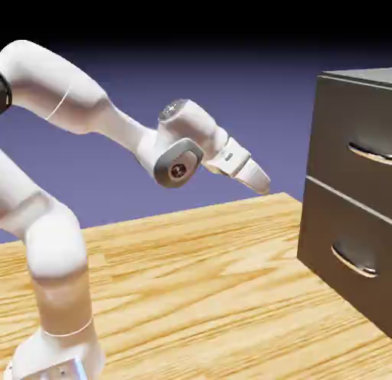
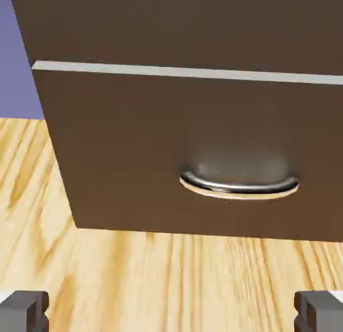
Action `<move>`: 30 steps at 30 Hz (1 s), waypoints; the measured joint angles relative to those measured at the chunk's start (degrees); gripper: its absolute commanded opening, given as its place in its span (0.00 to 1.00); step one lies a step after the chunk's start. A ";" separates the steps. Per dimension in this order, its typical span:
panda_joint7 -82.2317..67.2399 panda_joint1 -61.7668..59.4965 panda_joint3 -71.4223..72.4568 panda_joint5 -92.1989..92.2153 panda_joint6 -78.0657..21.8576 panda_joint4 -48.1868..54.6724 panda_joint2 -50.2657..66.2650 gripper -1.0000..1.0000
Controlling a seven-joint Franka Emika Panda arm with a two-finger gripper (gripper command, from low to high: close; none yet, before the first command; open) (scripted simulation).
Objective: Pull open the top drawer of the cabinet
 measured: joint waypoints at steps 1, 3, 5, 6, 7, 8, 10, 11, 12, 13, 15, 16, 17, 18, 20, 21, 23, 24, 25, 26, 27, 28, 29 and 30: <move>-0.36 -1.34 1.65 -2.49 -0.51 0.65 2.03 1.00; -1.08 -4.02 4.94 -7.48 -1.52 1.94 6.10 1.00; -1.80 -6.71 8.23 -12.46 -2.53 3.23 10.17 1.00; -2.16 -8.05 9.87 -14.95 -3.04 3.88 12.20 1.00; -2.52 -9.39 11.52 -17.44 -3.54 4.52 14.23 1.00; -2.88 -10.73 13.16 -19.93 -4.05 5.17 16.26 1.00; -3.60 -13.41 16.45 -24.92 -5.06 6.46 20.33 1.00; -3.95 -14.76 18.10 -27.41 -5.57 7.11 22.36 1.00; -4.31 -16.10 19.74 -29.90 -6.08 7.76 24.40 1.00; -4.67 -17.32 21.39 -32.39 -6.58 8.40 26.43 1.00; -5.39 -20.08 24.68 -37.38 -7.60 9.70 30.50 1.00; -5.75 -21.37 26.32 -39.87 -8.10 10.34 32.53 1.00; -6.11 -22.75 27.97 -42.36 -8.61 10.99 34.56 1.00; -6.47 -24.13 29.61 -44.85 -9.12 11.63 36.60 1.00; -7.19 -26.83 32.90 -49.84 -10.13 12.93 40.66 1.00; -7.55 -28.17 34.55 -52.33 -10.63 13.57 42.69 1.00; -8.27 -30.85 37.84 -57.31 -11.65 14.87 46.76 1.00; -8.63 -32.19 39.48 -59.80 -12.15 15.51 48.79 1.00; -8.99 -33.53 41.13 -62.29 -12.66 16.16 50.83 1.00; -9.35 -34.87 42.77 -64.79 -13.17 16.80 52.86 1.00; -9.71 -36.21 44.42 -67.28 -13.67 17.45 54.89 1.00; -10.07 -37.55 46.06 -69.77 -14.18 18.10 56.93 1.00; -10.43 -38.90 47.71 -72.26 -14.69 18.74 58.96 1.00; -10.79 -40.24 49.35 -74.75 -15.19 19.39 60.99 1.00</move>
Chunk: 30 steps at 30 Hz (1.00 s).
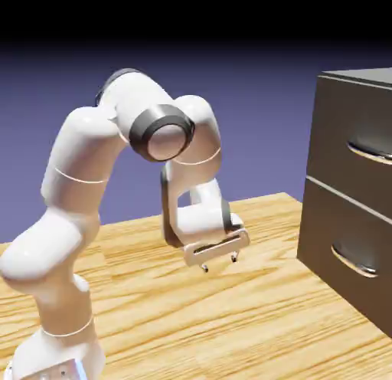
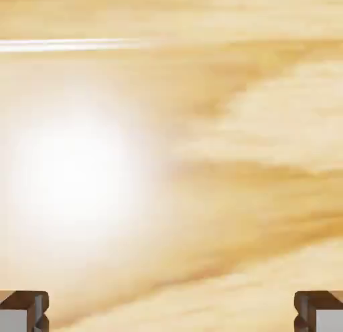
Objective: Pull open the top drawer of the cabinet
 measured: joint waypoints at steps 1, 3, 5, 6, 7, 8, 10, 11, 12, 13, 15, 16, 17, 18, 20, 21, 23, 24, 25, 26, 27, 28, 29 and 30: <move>-0.36 -1.34 1.65 -2.49 -0.51 0.65 2.03 1.00; -1.08 -4.02 4.94 -7.48 -1.52 1.94 6.10 1.00; -1.80 -6.71 8.23 -12.46 -2.53 3.23 10.17 1.00; -2.16 -8.05 9.87 -14.95 -3.04 3.88 12.20 1.00; -2.52 -9.39 11.52 -17.44 -3.54 4.52 14.23 1.00; -2.88 -10.73 13.16 -19.93 -4.05 5.17 16.26 1.00; -3.60 -13.41 16.45 -24.92 -5.06 6.46 20.33 1.00; -3.95 -14.75 18.10 -27.41 -5.57 7.11 22.36 1.00; -4.31 -16.09 19.74 -29.90 -6.08 7.76 24.40 1.00; -4.67 -17.44 21.39 -32.39 -6.58 8.40 26.43 1.00; -5.39 -20.12 24.68 -37.38 -7.60 9.70 30.50 1.00; -5.75 -21.46 26.32 -39.87 -8.10 10.34 32.53 1.00; -6.11 -22.80 27.97 -42.36 -8.61 10.99 34.56 1.00; -6.47 -24.14 29.61 -44.85 -9.12 11.63 36.60 1.00; -7.19 -26.82 32.90 -49.84 -10.13 12.93 40.66 1.00; -7.55 -28.17 34.55 -52.33 -10.63 13.57 42.69 1.00; -8.27 -30.85 37.84 -57.31 -11.65 14.87 46.76 1.00; -8.63 -32.19 39.48 -59.80 -12.15 15.51 48.79 1.00; -8.99 -33.53 41.13 -62.29 -12.66 16.16 50.83 1.00; -9.35 -34.87 42.77 -64.79 -13.17 16.80 52.86 1.00; -9.71 -36.21 44.42 -67.28 -13.67 17.45 54.89 1.00; -10.07 -37.55 46.06 -69.77 -14.18 18.10 56.93 1.00; -10.43 -38.90 47.71 -72.26 -14.69 18.74 58.96 1.00; -10.79 -40.24 49.35 -74.75 -15.19 19.39 60.99 1.00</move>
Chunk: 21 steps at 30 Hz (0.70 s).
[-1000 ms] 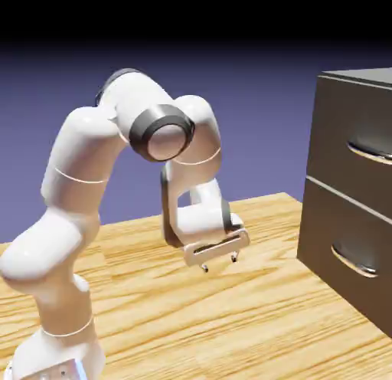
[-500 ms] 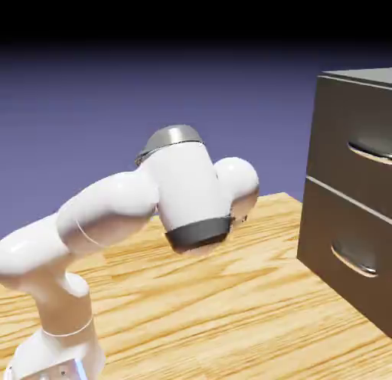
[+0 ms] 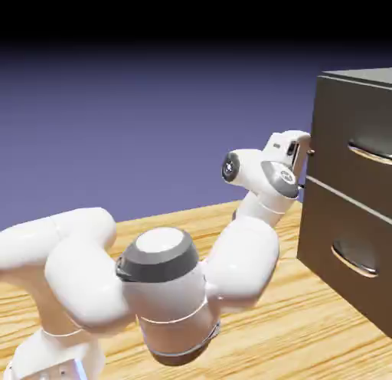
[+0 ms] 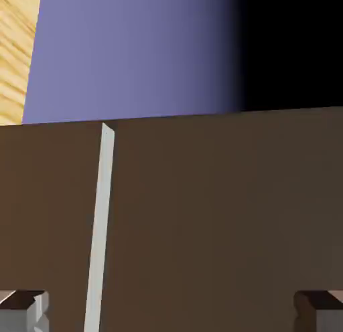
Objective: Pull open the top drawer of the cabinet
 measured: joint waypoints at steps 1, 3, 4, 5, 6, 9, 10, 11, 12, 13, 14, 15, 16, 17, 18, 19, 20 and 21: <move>-0.36 -1.34 1.65 -2.49 -0.51 0.65 2.03 1.00; -0.76 -2.83 3.47 -5.25 -1.07 1.36 4.29 1.00; -0.76 -2.83 3.47 -5.25 -1.07 1.36 4.29 1.00; -0.98 -1.29 3.43 -5.36 -0.53 3.43 4.14 1.00; -1.20 0.25 3.39 -5.47 0.02 5.51 3.99 1.00; -1.87 4.88 3.27 -5.80 1.64 11.75 3.54 1.00; -1.91 5.15 3.26 -5.82 1.74 12.11 3.52 0.00; -1.91 5.15 3.26 -5.82 1.74 12.11 3.52 0.00; -1.91 5.15 3.26 -5.82 1.74 12.11 3.52 0.00; -1.69 3.66 3.29 -5.73 1.15 10.04 3.67 0.00; -1.51 2.14 3.32 -5.57 0.56 7.96 3.81 0.00; -1.29 0.61 3.36 -5.46 0.01 5.88 3.96 0.00; -1.08 -0.97 3.40 -5.23 -0.51 3.83 4.11 0.00; -0.88 -2.56 3.45 -5.07 -1.01 1.76 4.26 0.00; -0.70 -4.17 3.51 -4.88 -1.48 -0.32 4.41 0.00; -0.53 -5.82 3.57 -4.66 -1.93 -2.39 4.56 0.00; -0.37 -7.50 3.65 -4.41 -2.34 -4.47 4.71 0.00; -0.22 -9.22 3.74 -4.13 -2.72 -6.55 4.87 0.00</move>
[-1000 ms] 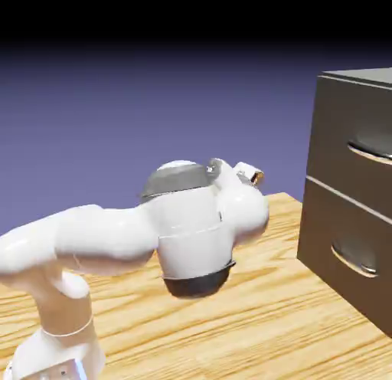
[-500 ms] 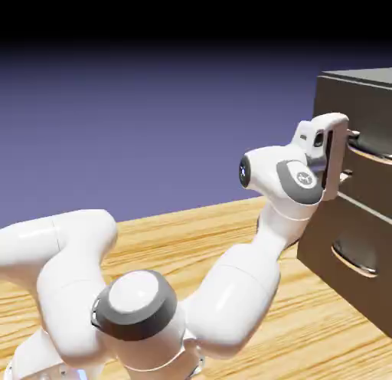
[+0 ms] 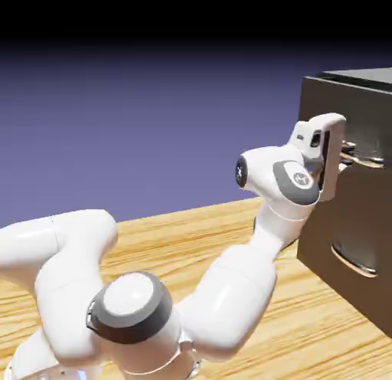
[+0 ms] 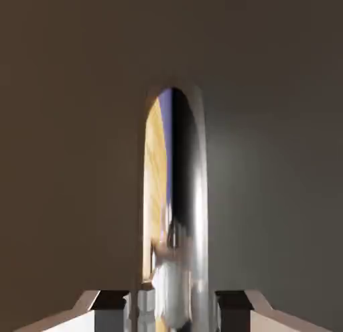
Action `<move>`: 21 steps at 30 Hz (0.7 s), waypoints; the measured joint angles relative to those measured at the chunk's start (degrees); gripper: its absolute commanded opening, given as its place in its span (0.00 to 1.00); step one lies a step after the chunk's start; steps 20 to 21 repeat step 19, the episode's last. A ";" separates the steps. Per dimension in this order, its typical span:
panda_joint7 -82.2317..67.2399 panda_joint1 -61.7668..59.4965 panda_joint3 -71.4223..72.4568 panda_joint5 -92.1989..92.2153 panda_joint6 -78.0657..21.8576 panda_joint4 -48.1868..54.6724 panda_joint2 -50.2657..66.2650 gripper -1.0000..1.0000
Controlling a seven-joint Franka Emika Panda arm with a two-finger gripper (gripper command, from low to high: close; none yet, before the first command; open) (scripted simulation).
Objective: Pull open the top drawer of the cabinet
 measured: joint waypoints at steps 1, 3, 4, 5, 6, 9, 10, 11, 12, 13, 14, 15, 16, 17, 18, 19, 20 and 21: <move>0.13 -1.76 0.10 0.32 -0.34 -2.08 0.16 0.00; 0.34 -5.40 0.33 1.05 -0.91 -6.23 0.49 0.00; 0.42 -7.29 0.46 1.48 -1.12 -8.30 0.66 0.00; 0.48 -9.24 0.61 1.95 -1.28 -10.38 0.85 0.00; 0.51 -11.24 0.78 2.47 -1.39 -12.45 1.04 0.00; 0.44 -17.46 1.34 4.31 -1.32 -18.47 1.66 0.00; 0.35 -19.54 1.55 4.99 -1.16 -20.34 1.88 0.00; 0.23 -21.62 1.75 5.75 -0.95 -22.13 2.10 0.00; 0.07 -23.69 1.97 6.47 -0.65 -23.87 2.33 0.00; -0.02 -24.87 2.09 6.91 -0.46 -24.83 2.46 1.00; 0.08 -24.85 2.12 6.65 -0.43 -24.86 2.47 1.00; 0.08 -24.85 2.12 6.65 -0.43 -24.86 2.47 1.00; -0.19 -26.92 2.33 7.53 0.07 -26.36 2.70 1.00; -0.47 -29.00 2.55 8.41 0.58 -27.86 2.93 1.00; -0.74 -31.08 2.76 9.29 1.09 -29.37 3.16 1.00; -1.01 -33.15 2.97 10.17 1.59 -30.87 3.40 1.00; -1.01 -33.15 2.97 10.17 1.59 -30.87 3.40 1.00; -1.01 -33.15 2.97 10.17 1.59 -30.87 3.40 1.00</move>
